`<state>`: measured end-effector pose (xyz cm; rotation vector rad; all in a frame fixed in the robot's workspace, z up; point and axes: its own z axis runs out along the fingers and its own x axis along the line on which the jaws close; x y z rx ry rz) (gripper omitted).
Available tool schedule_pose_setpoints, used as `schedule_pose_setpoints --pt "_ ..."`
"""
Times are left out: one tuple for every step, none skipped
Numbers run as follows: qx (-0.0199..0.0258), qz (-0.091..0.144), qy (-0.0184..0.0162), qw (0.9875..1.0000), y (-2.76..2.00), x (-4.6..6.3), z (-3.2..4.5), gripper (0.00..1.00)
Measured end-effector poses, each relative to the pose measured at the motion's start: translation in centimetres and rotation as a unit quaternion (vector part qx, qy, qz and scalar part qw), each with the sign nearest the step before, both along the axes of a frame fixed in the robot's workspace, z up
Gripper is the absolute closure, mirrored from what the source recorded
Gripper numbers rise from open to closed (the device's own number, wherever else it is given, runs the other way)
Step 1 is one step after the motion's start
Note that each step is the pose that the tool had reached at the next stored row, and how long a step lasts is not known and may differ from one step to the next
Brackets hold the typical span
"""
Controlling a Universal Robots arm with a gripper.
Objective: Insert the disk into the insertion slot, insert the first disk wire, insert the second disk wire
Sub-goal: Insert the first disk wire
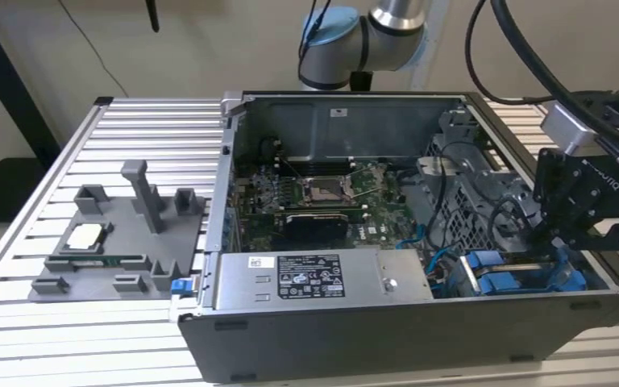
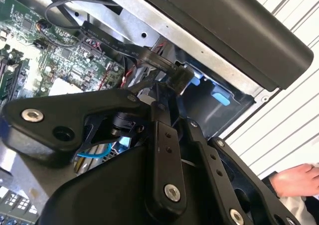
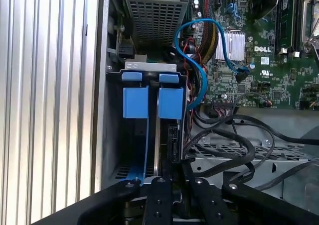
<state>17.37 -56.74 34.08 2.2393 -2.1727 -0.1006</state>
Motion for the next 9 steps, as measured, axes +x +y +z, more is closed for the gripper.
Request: schedule_pose_setpoints --pt "0.0000 0.000 0.0000 1.0000 0.02 0.01 -0.02 0.81" --pt "0.0000 0.000 0.0000 1.0000 0.03 0.01 -0.04 0.81" --pt "0.0000 0.000 0.0000 1.0000 0.03 0.01 -0.06 0.81" --pt "-0.0001 0.000 0.0000 1.0000 0.03 0.01 -0.07 0.81" --pt "-0.0001 0.000 0.0000 1.0000 0.04 0.01 -0.08 0.81" --pt "-0.0001 0.000 0.0000 1.0000 0.04 0.01 -0.10 0.81" --pt "0.0000 -0.001 0.0000 1.0000 0.04 0.01 -0.11 0.81" --pt "0.0000 -0.001 0.0000 1.0000 0.03 0.01 -0.13 0.81" --pt "0.0000 -0.001 0.0000 1.0000 0.03 0.01 -0.13 0.81"
